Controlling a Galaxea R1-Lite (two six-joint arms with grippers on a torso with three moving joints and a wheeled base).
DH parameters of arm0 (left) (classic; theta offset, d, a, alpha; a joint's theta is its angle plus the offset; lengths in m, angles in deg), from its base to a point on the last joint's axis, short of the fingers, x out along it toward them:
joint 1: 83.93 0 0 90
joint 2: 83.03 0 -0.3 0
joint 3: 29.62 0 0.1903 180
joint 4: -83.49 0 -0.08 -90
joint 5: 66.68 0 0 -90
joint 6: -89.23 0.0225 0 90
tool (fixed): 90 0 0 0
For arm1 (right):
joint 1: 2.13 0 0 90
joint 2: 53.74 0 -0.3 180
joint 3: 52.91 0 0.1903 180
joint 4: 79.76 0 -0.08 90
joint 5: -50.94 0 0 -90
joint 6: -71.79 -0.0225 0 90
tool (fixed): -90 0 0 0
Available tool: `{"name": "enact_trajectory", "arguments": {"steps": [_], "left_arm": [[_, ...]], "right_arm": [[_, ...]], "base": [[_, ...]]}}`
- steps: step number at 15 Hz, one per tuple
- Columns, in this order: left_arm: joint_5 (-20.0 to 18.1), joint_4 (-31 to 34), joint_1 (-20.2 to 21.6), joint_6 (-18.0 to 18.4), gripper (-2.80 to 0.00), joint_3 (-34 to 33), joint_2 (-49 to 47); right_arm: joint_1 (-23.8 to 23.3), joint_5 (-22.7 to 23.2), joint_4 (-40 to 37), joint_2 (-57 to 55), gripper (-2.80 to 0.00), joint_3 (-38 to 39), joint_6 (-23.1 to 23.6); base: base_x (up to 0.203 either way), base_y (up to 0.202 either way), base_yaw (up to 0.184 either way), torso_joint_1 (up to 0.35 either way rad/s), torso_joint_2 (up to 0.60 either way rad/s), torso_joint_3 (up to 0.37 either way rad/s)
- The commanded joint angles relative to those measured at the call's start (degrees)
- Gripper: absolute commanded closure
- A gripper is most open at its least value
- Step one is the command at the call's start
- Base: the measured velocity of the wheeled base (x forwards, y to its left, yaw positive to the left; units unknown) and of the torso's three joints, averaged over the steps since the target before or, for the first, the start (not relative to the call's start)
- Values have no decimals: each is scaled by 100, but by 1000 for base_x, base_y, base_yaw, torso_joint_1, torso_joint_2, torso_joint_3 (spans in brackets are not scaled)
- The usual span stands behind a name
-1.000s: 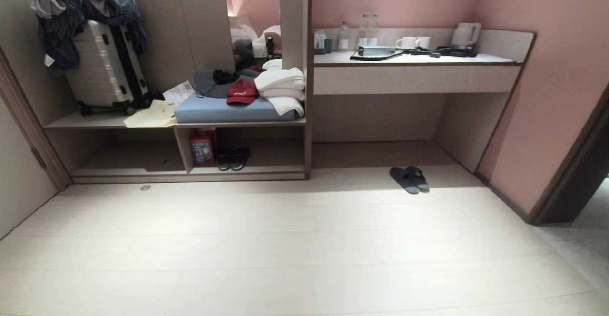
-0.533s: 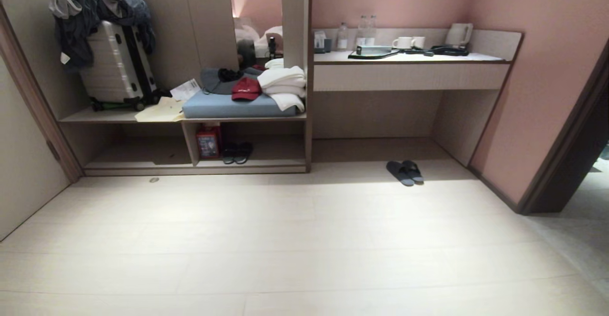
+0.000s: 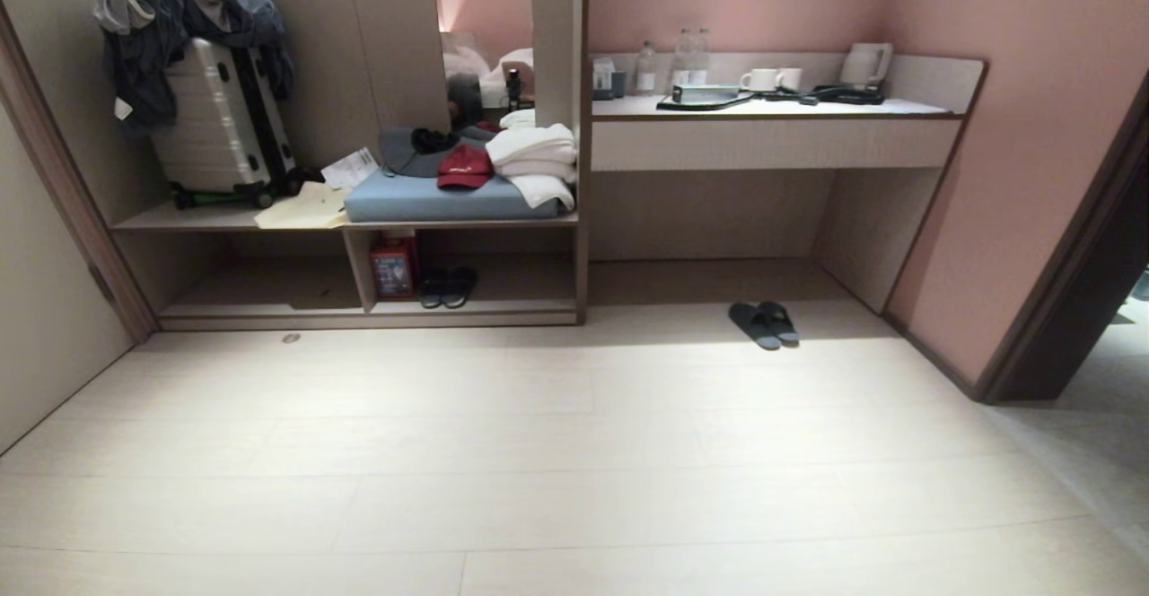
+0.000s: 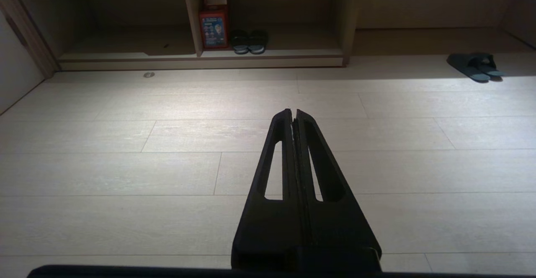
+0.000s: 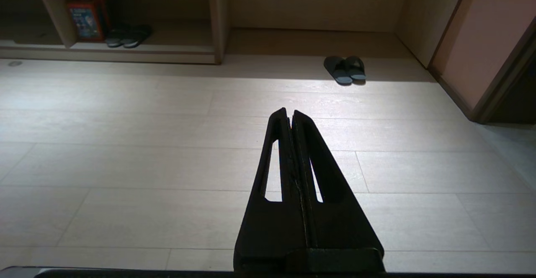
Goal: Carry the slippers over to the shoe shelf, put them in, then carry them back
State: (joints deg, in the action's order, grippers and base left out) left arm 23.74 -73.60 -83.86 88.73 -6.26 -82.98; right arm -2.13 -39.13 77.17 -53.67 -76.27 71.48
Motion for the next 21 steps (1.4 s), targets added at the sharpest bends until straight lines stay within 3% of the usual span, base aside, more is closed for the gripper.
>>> {"name": "enact_trajectory", "arguments": {"steps": [1, 21], "left_arm": [[2, 2, 1, -2, 0, 0, -5], [2, 2, 1, -2, 0, 0, -5]], "right_arm": [[0, -1, 5, -7, 0, 9, 4], [0, -28, -4, -16, 0, 9, -22]], "base": [[0, 0, 0, 0, 0, 0], [0, 0, 0, 0, 0, 0]]}}
